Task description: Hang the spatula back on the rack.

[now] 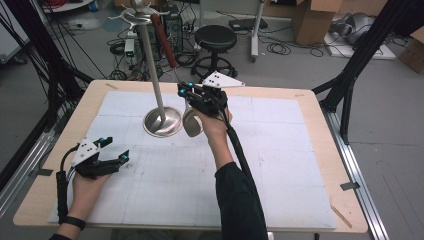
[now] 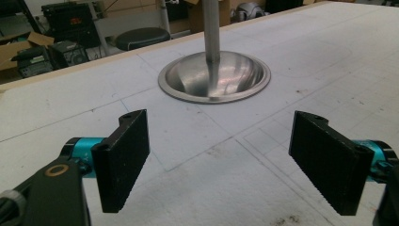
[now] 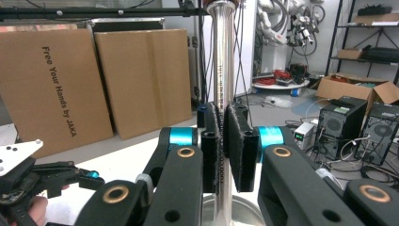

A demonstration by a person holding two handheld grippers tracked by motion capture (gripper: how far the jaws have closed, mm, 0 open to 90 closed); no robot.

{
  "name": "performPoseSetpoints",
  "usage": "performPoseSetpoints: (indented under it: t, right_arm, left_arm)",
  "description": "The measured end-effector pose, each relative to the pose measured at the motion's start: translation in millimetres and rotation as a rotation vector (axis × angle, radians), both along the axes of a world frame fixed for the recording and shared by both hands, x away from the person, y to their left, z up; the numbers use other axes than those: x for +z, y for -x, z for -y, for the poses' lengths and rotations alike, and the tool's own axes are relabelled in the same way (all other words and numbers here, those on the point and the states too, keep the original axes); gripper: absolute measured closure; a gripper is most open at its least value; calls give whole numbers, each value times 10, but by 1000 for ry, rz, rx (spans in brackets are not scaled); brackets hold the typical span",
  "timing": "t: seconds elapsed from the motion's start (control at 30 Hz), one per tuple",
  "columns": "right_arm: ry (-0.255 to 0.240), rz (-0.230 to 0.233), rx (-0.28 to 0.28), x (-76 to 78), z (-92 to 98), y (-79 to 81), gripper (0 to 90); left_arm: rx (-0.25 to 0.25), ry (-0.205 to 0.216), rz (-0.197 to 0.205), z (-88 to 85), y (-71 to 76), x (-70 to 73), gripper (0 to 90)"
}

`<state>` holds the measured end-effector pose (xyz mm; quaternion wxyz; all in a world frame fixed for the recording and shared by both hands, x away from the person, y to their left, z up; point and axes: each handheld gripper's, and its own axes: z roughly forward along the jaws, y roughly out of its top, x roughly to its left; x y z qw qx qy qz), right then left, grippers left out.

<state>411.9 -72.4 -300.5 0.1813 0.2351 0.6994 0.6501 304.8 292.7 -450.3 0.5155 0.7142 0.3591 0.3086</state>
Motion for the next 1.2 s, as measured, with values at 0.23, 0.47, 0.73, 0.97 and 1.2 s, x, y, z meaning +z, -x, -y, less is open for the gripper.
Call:
performPoseSetpoints:
  t: [0.23, 0.47, 0.73, 0.97, 1.2]
  right_arm:
    - [9, -24, 11, -12, -62, -54, 846]
    - [28, -45, 24, -30, -133, -110, 843]
    - [64, -53, 35, -4, -249, -148, 837]
    - [64, -68, 18, -5, -282, -181, 839]
    - [90, -68, 10, 29, -323, -177, 843]
  left_arm:
    - [0, -2, 1, 4, -1, 0, 214]
    - [-2, -9, 2, 3, -2, 1, 214]
    - [-4, -13, 5, 11, 0, 0, 214]
    - [-4, -17, 7, 21, 3, -2, 215]
    - [-5, -18, 7, 21, 2, -1, 216]
